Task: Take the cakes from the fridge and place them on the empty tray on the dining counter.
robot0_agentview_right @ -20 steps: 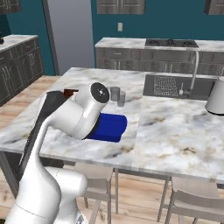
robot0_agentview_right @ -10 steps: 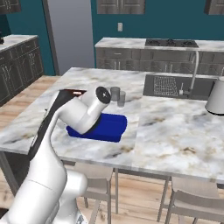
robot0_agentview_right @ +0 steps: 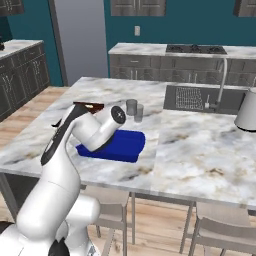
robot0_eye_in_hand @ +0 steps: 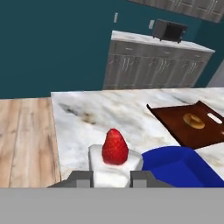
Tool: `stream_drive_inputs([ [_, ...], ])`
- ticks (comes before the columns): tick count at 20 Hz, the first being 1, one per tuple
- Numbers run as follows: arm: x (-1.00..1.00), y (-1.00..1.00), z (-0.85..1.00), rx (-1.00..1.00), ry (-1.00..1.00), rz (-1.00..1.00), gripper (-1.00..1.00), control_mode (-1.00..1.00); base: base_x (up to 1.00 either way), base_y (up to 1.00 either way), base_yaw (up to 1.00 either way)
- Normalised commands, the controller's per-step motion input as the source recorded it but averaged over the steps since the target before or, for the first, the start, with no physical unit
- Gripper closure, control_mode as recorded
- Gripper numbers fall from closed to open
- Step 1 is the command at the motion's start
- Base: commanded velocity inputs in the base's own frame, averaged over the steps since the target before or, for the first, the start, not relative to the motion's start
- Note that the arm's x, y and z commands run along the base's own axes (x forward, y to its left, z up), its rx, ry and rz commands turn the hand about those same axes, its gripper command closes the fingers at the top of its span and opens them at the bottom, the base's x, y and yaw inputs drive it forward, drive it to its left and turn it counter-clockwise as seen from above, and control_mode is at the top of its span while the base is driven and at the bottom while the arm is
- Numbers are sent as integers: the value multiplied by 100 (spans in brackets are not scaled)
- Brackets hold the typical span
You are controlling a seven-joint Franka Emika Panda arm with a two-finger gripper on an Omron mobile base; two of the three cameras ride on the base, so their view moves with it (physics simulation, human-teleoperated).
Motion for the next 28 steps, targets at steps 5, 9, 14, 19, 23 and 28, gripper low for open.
stream_drive_inputs([
  [5,42,0,-19,0,0,7,100,-100,0,0,0],
  [9,52,0,-19,0,0,7,100,-100,0,0,0],
  [14,28,0,-20,0,1,4,100,-100,0,0,0],
  [19,10,0,-21,0,0,1,100,-100,0,0,0],
  [23,17,0,-31,0,0,1,100,-100,0,0,0],
  [28,30,0,-37,-1,0,0,100,-100,0,0,0],
])
